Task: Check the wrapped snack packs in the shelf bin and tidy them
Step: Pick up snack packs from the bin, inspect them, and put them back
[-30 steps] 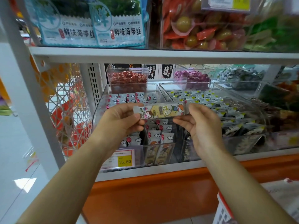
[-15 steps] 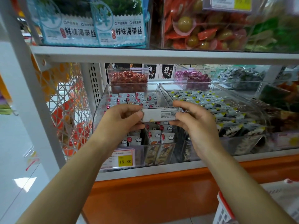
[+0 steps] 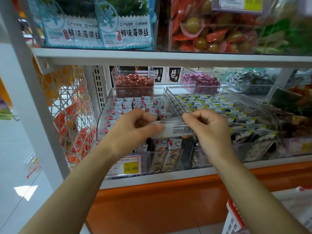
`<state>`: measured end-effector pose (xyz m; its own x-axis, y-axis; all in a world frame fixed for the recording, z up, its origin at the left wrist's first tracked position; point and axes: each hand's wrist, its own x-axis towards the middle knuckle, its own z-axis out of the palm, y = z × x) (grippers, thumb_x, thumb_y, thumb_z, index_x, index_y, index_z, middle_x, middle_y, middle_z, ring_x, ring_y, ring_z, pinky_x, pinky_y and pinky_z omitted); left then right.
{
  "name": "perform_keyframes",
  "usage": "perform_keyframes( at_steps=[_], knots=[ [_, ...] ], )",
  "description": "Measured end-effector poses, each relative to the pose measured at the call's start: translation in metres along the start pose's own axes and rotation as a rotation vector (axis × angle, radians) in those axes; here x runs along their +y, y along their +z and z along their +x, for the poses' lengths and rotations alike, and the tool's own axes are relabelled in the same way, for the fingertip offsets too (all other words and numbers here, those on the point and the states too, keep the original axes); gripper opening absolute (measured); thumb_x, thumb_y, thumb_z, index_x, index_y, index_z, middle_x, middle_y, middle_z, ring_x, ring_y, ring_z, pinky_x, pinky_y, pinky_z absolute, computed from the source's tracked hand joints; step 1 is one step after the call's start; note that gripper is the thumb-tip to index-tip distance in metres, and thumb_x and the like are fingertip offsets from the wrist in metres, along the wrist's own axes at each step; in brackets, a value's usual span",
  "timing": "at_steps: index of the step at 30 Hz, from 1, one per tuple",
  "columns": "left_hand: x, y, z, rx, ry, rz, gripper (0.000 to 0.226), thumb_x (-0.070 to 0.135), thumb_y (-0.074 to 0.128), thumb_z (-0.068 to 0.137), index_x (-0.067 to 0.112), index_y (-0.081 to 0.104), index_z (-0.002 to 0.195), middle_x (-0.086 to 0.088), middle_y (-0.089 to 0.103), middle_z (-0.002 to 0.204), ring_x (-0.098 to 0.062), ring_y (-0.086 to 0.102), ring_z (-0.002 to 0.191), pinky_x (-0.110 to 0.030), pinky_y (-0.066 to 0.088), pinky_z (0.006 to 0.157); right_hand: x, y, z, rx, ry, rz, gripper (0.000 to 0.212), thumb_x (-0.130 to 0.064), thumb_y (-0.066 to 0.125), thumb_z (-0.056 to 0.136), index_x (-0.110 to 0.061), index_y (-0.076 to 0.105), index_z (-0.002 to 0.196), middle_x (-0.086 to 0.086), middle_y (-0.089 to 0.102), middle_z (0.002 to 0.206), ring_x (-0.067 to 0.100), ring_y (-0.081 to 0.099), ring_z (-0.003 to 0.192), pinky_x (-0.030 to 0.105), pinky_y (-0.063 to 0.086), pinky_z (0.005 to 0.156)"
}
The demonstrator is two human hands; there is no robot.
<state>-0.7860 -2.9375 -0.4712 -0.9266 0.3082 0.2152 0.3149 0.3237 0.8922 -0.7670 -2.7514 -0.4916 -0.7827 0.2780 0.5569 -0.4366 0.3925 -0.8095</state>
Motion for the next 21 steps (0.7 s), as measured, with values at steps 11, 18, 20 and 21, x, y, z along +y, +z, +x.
perform_keyframes(
  at_steps=[11,18,20,21],
  knots=[
    [0.000,-0.014,0.003,0.016,0.043,0.011,0.034,0.039,0.067,0.073,0.008,0.059,0.062,-0.002,0.054,0.058,-0.012,0.049,0.054,-0.012,0.046,0.052,-0.005,0.002,-0.001,-0.100,-0.046,0.034,0.019,-0.016,0.067,0.084,-0.028,0.067,0.069,-0.018,0.066,0.066,-0.004,0.060,0.064,0.008,0.044,0.056],
    [0.002,-0.016,0.001,-0.035,0.041,-0.059,0.029,0.045,0.065,0.061,0.018,0.066,0.072,0.006,0.062,0.065,-0.001,0.057,0.055,-0.011,0.048,0.054,-0.002,0.003,-0.001,-0.053,-0.045,0.044,0.018,-0.019,0.066,0.085,-0.027,0.068,0.069,-0.014,0.066,0.066,-0.002,0.059,0.062,0.013,0.046,0.056],
    [0.001,-0.015,0.000,-0.069,0.035,-0.017,0.033,0.039,0.071,0.060,0.022,0.064,0.087,0.002,0.062,0.081,-0.001,0.059,0.064,-0.014,0.052,0.058,-0.001,0.002,-0.001,-0.045,-0.035,0.045,0.019,-0.020,0.065,0.086,-0.027,0.068,0.069,-0.012,0.066,0.066,0.001,0.060,0.062,0.016,0.049,0.056],
    [0.000,-0.014,0.001,-0.066,0.039,0.026,0.032,0.034,0.074,0.064,0.025,0.062,0.091,0.001,0.060,0.086,-0.001,0.058,0.067,-0.014,0.052,0.059,-0.001,0.001,0.000,-0.060,-0.014,0.066,0.019,-0.018,0.064,0.086,-0.026,0.068,0.069,-0.010,0.067,0.065,0.002,0.063,0.063,0.018,0.052,0.056]
  ],
)
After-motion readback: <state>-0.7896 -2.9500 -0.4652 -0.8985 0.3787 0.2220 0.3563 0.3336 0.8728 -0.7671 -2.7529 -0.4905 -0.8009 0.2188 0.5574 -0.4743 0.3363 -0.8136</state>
